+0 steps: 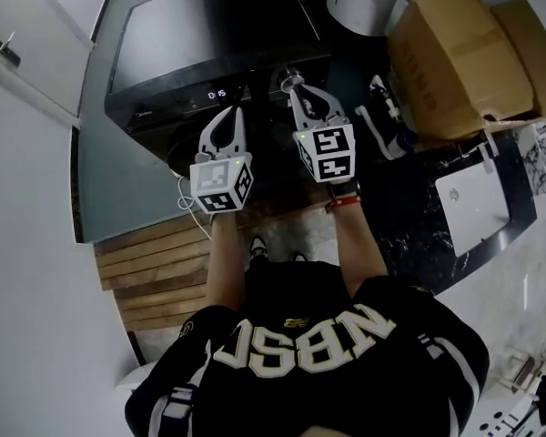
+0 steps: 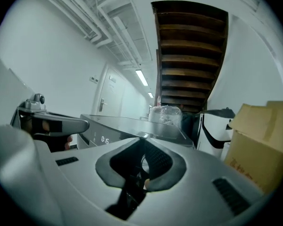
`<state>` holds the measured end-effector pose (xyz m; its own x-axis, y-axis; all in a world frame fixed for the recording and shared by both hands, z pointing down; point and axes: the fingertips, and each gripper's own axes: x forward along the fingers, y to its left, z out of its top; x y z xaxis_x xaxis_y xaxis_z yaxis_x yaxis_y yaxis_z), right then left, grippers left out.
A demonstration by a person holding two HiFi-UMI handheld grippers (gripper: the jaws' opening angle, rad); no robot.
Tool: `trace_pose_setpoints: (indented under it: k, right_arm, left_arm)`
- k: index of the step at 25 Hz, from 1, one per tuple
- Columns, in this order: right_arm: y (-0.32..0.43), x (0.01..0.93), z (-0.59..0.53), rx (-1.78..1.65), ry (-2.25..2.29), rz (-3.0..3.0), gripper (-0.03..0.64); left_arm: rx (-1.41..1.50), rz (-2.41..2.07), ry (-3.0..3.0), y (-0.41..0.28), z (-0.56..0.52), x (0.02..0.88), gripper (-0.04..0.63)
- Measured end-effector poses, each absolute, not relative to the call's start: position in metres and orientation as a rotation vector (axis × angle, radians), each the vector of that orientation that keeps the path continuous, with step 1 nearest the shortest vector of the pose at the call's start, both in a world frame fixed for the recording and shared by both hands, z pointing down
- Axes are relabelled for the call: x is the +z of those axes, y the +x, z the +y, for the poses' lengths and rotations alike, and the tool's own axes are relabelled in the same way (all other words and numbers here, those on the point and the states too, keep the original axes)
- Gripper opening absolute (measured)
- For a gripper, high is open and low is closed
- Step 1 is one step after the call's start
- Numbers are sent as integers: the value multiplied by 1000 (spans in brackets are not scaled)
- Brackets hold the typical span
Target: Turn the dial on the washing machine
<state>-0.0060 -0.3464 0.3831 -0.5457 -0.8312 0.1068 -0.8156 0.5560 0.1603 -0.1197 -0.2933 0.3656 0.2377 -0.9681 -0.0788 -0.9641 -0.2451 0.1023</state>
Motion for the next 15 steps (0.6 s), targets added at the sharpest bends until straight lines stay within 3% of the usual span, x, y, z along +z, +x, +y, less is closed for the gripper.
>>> trace_pose_setpoints:
  k: [15]
  right_arm:
    - [-30,419,-387,-359,1285,-2378,188]
  left_arm:
    - [-181,-1747,2539,-123,-325,376,12]
